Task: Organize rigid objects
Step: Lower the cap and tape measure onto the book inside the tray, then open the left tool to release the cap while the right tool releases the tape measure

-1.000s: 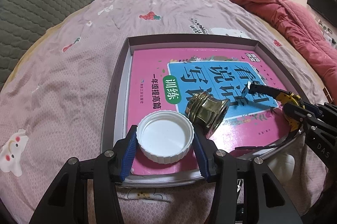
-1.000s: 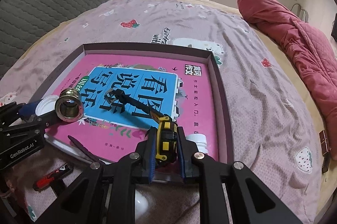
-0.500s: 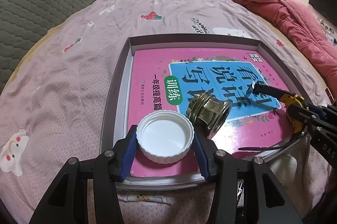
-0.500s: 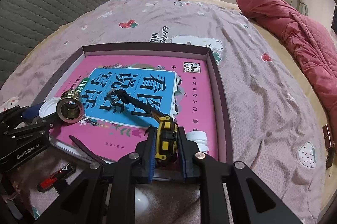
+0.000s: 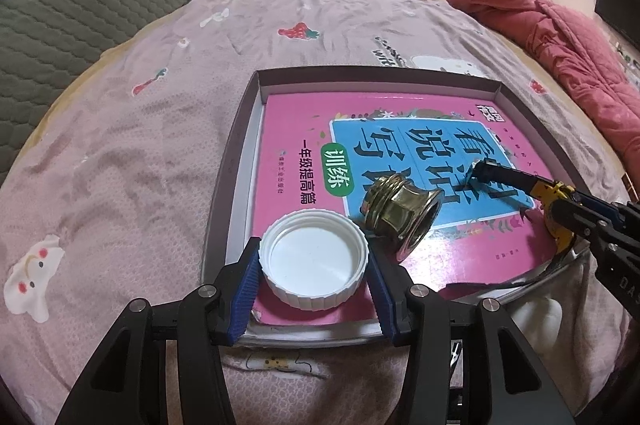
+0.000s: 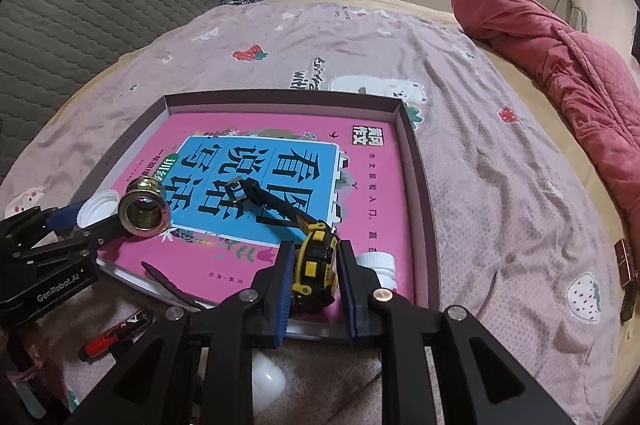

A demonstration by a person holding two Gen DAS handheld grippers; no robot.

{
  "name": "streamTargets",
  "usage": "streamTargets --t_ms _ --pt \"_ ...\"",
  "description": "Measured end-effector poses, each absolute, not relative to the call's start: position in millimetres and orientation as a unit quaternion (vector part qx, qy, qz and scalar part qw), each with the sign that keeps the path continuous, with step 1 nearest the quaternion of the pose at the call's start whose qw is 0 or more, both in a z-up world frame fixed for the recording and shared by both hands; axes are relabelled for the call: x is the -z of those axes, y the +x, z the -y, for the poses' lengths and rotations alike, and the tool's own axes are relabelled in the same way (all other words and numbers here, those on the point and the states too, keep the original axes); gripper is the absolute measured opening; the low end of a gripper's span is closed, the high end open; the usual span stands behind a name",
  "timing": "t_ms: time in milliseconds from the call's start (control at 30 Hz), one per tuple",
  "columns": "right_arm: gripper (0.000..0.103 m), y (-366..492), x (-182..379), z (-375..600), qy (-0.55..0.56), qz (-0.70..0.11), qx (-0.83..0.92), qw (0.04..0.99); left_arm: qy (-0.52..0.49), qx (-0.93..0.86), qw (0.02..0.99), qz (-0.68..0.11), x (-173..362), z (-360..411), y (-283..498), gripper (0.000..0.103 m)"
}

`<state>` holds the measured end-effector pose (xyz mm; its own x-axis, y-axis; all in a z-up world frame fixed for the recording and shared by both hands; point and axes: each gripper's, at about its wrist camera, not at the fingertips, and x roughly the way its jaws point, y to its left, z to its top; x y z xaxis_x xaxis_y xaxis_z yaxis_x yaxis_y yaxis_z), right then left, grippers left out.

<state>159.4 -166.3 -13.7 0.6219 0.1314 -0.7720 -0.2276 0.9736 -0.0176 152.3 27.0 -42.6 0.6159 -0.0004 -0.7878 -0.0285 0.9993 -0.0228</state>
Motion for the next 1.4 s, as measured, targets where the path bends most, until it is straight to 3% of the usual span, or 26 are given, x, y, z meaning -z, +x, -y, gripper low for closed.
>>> streamTargets --t_ms 267,467,867,1400 --pt "0.022 157.5 11.8 167.5 -0.046 -0.424 -0.103 0.899 -0.019 -0.003 0.898 -0.439 42.7 -27.7 152.5 0.053" --pt "0.035 155.1 8.0 168.5 -0.05 -0.415 -0.102 0.903 -0.023 -0.001 0.898 -0.439 41.0 -25.5 149.4 0.064" --pt "0.043 145.5 -9.9 171.7 -0.045 -0.375 -0.118 0.918 -0.033 -0.007 0.903 -0.428 28.6 -32.0 140.3 0.065" --pt "0.045 119.2 -28.0 172.8 -0.05 -0.345 -0.132 0.928 -0.039 -0.015 0.913 -0.405 -6.1 -35.7 112.1 0.073"
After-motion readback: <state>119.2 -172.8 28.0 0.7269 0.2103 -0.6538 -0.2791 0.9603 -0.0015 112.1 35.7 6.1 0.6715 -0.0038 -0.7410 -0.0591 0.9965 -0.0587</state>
